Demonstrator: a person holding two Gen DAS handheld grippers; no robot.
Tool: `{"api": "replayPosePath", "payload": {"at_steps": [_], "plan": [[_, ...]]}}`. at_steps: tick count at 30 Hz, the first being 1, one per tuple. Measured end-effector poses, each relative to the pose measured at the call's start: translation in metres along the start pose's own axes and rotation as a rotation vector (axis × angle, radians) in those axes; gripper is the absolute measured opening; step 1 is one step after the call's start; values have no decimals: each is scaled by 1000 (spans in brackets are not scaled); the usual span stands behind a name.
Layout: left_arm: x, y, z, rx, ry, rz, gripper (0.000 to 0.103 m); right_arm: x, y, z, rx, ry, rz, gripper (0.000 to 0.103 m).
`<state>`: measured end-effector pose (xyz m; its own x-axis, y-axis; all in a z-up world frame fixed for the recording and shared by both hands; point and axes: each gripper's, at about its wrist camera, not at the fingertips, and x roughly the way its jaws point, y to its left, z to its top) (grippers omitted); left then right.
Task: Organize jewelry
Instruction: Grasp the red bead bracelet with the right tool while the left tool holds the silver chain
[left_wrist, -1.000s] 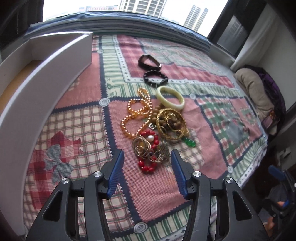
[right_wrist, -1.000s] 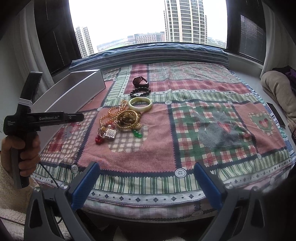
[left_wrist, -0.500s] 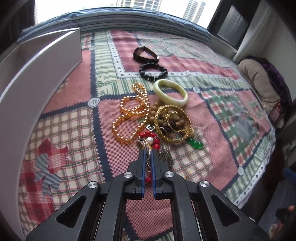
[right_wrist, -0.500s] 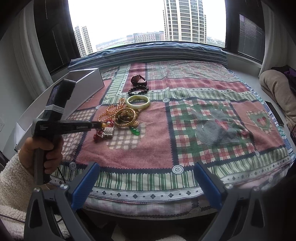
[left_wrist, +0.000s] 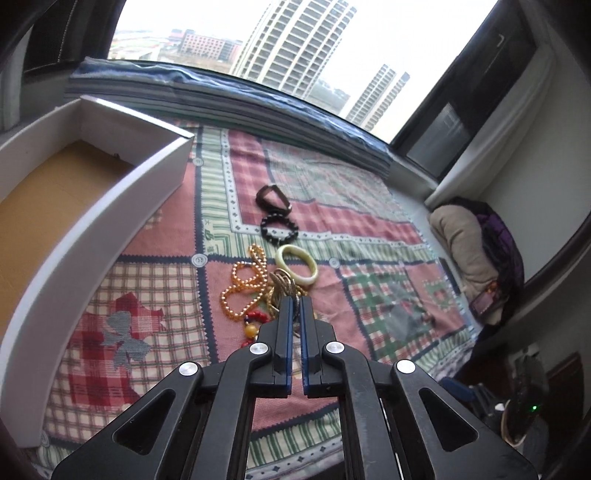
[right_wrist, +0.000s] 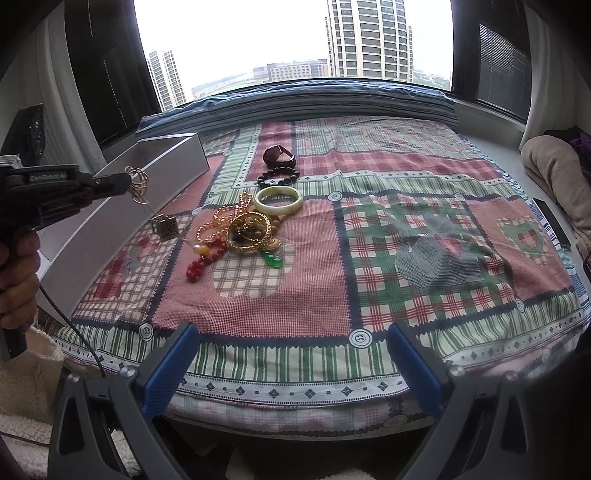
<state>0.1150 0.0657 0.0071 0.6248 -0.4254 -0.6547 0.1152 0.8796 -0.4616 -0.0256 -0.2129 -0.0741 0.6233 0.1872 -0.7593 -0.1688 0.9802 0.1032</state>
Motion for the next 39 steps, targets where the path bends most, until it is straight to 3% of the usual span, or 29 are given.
{"api": "replayPosePath", "payload": {"at_steps": [7,12,13,16,17,20,23,30,31,34,39], "plan": [[-39,14,4,-27,-61,11,1,9,5,6,7,16,54,103],[-64,27,2,-38,-113,65,1,42,30,33,-48,56,212,103],[-67,31,1,-45,-120,75,1,53,39,41,-69,75,261,95],[-74,42,-2,-66,-126,101,1,99,63,69,-71,208,402,48],[-76,46,-3,-71,-128,112,1,117,69,79,-56,256,407,40],[-82,55,-9,-83,-134,142,1,161,89,101,-50,374,403,38],[-87,65,-13,-99,-136,160,1,190,108,106,-90,459,329,34],[-97,80,-18,-109,-137,190,1,224,133,99,-174,515,174,29],[-98,82,-18,-112,-134,193,1,223,134,98,-189,506,152,17],[-104,86,-16,-113,-130,200,1,210,137,98,-187,504,175,17],[-132,87,-1,-104,-157,195,1,129,158,134,-225,361,272,17]]}}
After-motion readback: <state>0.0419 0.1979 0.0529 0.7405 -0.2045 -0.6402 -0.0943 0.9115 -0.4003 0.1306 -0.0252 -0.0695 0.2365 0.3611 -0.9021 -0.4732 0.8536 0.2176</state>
